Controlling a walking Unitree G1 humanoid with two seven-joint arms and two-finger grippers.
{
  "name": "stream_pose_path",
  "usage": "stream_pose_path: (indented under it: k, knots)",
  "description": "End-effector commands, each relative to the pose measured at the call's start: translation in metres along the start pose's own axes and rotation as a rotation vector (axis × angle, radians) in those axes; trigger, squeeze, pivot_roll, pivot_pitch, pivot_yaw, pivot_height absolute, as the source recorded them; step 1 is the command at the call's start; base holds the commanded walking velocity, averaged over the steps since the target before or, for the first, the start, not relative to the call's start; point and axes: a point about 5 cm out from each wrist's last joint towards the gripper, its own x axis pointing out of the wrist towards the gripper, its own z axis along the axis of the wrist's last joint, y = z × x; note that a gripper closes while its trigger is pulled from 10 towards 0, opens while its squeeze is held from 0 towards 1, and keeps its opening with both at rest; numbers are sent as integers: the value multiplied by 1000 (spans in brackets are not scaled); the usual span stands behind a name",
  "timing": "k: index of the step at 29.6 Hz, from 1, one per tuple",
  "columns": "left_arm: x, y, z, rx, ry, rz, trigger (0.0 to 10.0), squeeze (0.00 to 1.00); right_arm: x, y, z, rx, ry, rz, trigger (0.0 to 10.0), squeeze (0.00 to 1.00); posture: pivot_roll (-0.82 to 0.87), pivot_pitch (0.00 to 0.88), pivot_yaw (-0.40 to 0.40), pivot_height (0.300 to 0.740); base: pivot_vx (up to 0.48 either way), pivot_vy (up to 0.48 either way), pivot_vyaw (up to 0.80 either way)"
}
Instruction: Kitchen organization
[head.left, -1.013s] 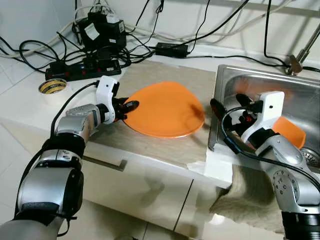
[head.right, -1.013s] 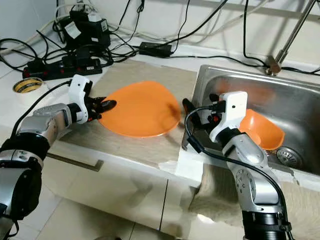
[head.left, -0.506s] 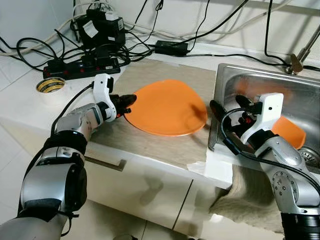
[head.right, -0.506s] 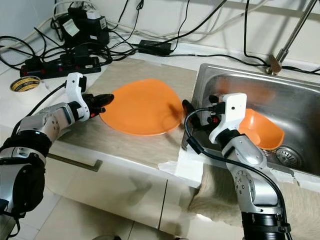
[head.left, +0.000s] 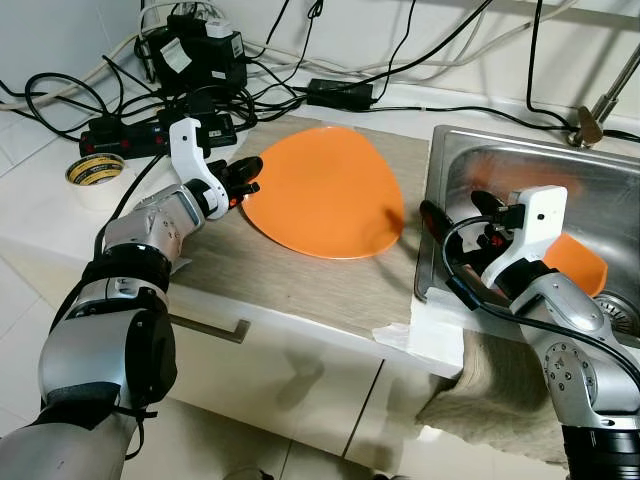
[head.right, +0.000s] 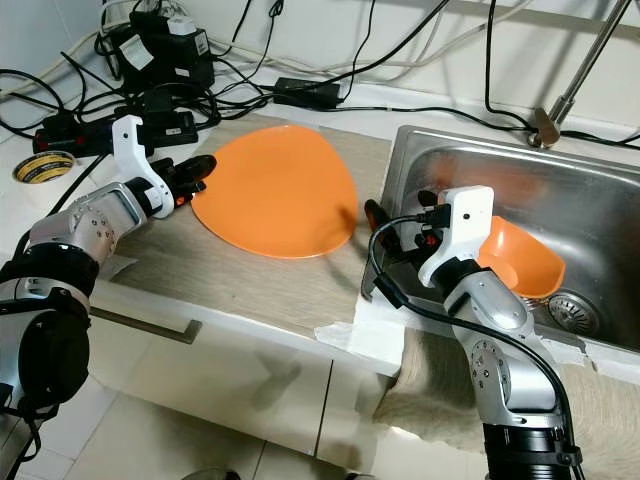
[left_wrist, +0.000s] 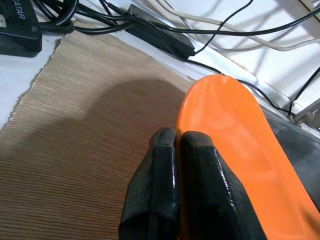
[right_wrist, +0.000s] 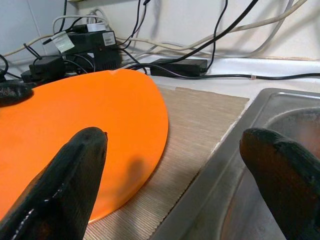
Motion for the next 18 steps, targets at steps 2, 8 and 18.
stream_pose_path:
  k: [2,8,18]
  knots:
    - [-2,4,1,25,3,31,0,0,-2,-2,-2,2,15,-11,10000,0,-61,0,0,740,0,0,0]
    - [-3,5,9,-35,-51,46,0,0,-1,-1,-3,13,19,-9,10000,0,-59,0,-2,740,0,0,0]
    - [1,-18,54,-83,-234,-28,0,0,0,1,-4,30,23,0,10000,0,-56,0,-8,740,0,0,0]
